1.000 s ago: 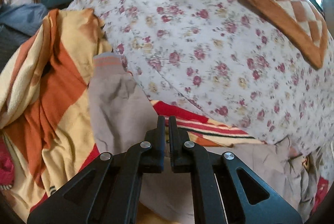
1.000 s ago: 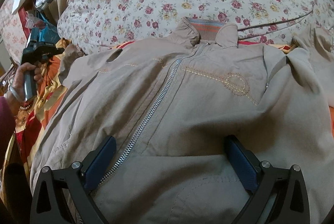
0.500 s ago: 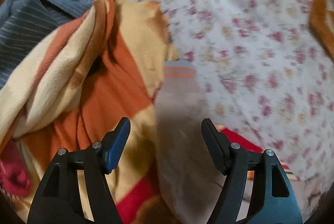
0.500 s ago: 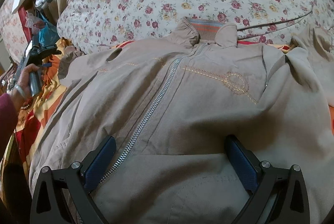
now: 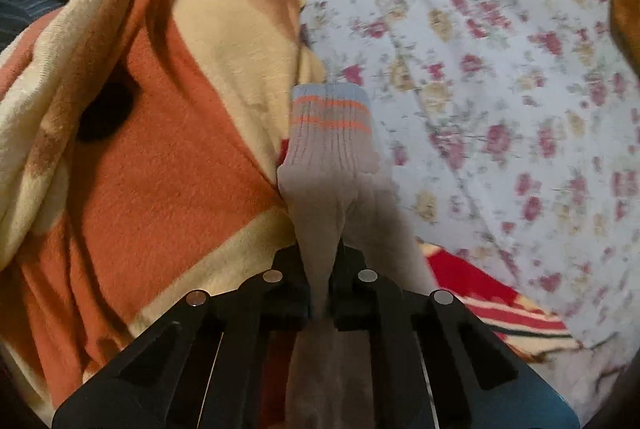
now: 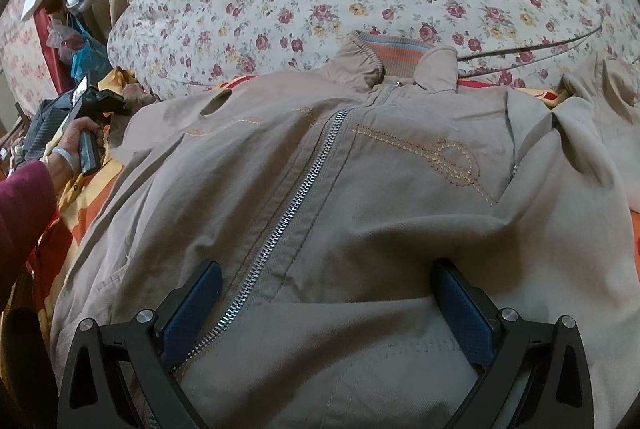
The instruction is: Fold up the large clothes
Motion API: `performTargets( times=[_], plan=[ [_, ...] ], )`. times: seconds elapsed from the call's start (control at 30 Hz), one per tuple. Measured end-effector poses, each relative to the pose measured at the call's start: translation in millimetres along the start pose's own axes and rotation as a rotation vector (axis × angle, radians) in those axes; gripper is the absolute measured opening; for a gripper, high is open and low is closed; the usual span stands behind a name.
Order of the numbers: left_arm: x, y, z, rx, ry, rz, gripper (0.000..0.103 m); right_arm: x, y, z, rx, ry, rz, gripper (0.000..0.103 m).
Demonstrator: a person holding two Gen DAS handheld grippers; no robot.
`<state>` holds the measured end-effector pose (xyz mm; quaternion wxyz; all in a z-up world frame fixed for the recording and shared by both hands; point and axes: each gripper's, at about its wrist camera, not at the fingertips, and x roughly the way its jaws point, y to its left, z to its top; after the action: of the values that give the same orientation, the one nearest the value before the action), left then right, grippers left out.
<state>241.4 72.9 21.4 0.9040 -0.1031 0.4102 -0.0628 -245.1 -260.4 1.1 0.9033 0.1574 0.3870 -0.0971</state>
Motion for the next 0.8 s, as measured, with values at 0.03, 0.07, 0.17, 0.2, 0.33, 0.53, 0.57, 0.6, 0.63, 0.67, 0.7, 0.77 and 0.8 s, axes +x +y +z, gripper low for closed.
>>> performTargets(
  times=[0.03,0.07,0.17,0.2,0.33,0.53,0.57,0.6,0.63,0.67,0.7,0.77,0.8],
  plan=[
    [-8,0,-1,-0.009,-0.001,-0.033,0.004,0,0,0,0.000,0.000,0.000,0.103],
    [-19,-2,-3,-0.011,-0.006,-0.069,0.004,0,0,0,0.000,0.000,0.000,0.103],
    [-50,-10,-7,0.012,-0.025,-0.131,0.004,0,0,0,0.000,0.000,0.000,0.103],
    [-59,-14,-8,0.020,-0.028,-0.156,0.003,0,0,1,0.000,0.000,0.000,0.103],
    [-105,-39,-17,0.079,-0.046,-0.251,0.003,0,0,1,0.001,-0.003,0.003,0.103],
    [-173,-109,-60,0.230,-0.018,-0.423,0.003,0,0,1,0.001,-0.006,0.003,0.103],
    [-183,-125,-74,0.257,-0.002,-0.462,0.003,0,0,1,0.001,-0.006,0.004,0.103],
    [-190,-136,-86,0.275,0.011,-0.487,0.003,0,0,1,0.001,-0.006,0.004,0.103],
    [-199,-154,-106,0.308,0.030,-0.525,0.003,1,0,1,0.002,-0.007,0.004,0.103],
    [-202,-166,-118,0.329,0.042,-0.546,0.003,1,0,1,0.002,-0.008,0.005,0.103],
    [-206,-178,-132,0.352,0.057,-0.565,0.003,1,0,0,0.003,-0.009,0.006,0.103],
    [-207,-205,-167,0.416,0.089,-0.578,0.003,0,0,0,0.004,-0.010,0.007,0.103],
    [-206,-216,-184,0.441,0.105,-0.579,0.003,1,-1,-1,0.004,-0.010,0.007,0.103]
  ],
)
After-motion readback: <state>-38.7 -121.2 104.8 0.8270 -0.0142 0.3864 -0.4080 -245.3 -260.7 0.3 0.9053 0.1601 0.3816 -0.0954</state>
